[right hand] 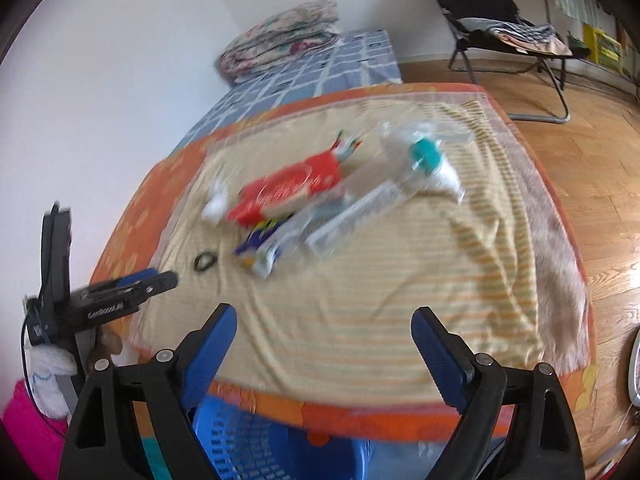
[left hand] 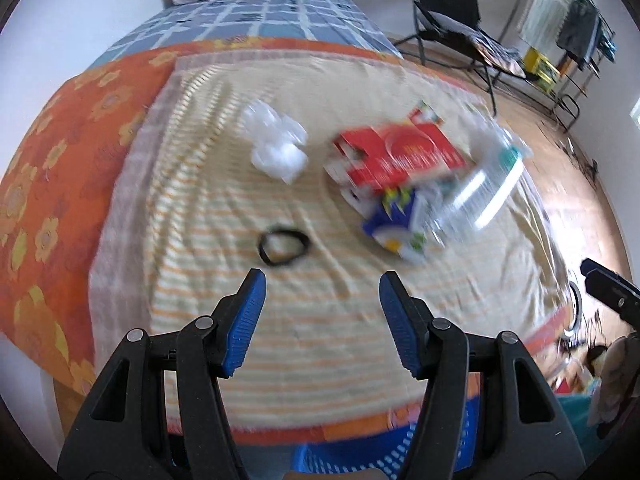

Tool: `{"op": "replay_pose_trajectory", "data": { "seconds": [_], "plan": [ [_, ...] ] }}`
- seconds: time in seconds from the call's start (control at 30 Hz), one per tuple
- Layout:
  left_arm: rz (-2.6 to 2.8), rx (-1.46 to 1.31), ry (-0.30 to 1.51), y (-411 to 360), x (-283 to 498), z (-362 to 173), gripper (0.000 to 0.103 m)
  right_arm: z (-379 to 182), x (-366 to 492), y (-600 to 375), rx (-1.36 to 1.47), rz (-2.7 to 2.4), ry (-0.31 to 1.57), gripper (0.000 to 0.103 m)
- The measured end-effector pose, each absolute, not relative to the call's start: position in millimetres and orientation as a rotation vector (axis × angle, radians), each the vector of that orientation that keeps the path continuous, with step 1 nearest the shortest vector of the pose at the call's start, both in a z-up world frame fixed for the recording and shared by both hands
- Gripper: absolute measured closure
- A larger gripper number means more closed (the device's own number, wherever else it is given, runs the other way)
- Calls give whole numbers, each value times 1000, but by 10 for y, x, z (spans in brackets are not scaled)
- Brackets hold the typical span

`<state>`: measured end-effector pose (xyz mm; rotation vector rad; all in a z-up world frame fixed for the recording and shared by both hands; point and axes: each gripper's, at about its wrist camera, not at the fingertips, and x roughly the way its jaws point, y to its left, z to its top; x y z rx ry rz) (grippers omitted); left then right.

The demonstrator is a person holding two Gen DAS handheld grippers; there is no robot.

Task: Collect trash
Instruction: 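Grasp the crumpled white tissue with the left tool while the right tool grasps the clear bottle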

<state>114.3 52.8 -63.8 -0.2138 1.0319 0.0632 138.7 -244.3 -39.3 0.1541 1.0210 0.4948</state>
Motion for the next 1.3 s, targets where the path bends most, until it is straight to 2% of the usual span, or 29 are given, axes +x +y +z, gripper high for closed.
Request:
{"op": "replay_pose_trajectory", "data": {
  "seconds": [0.33,0.9,1.07,1.3],
  "plan": [
    [174,-339,1020,977,1741,-725,42,-501,2251,-2567,334,418,1083,12],
    [231,-496,1020,1256,2383,-1040,42,-1068,2977,-2597,591,326,1214,13],
    [223,-534,1027,1315,2464,-1120,42,-1190,3016,-2532,600,329,1246,18],
    [215,-563,1043,1314,2565,-1200,42,-1282,3043,-2532,650,337,1251,32]
  ]
}}
